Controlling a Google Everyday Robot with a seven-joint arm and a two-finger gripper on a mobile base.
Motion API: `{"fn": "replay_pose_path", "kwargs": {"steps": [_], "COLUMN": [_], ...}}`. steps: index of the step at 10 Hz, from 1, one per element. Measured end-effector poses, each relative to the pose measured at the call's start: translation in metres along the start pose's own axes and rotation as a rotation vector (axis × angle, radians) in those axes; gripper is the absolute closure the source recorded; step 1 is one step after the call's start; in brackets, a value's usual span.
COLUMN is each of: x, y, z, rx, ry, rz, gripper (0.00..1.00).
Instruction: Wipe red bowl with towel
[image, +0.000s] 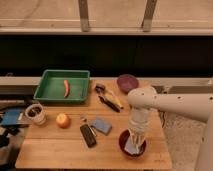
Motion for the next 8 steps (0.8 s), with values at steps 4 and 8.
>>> {"fn": "replay_pose_path", "kwargs": {"steps": [4, 8], "x": [-0.016, -0.013], "y": [-0.001, 0.054], "z": [-0.014, -0.023], "rx": [0.022, 0.035], "ry": [-0.017, -0.041], "rz": [0.017, -0.111], "gripper": [1.0, 1.0]}}
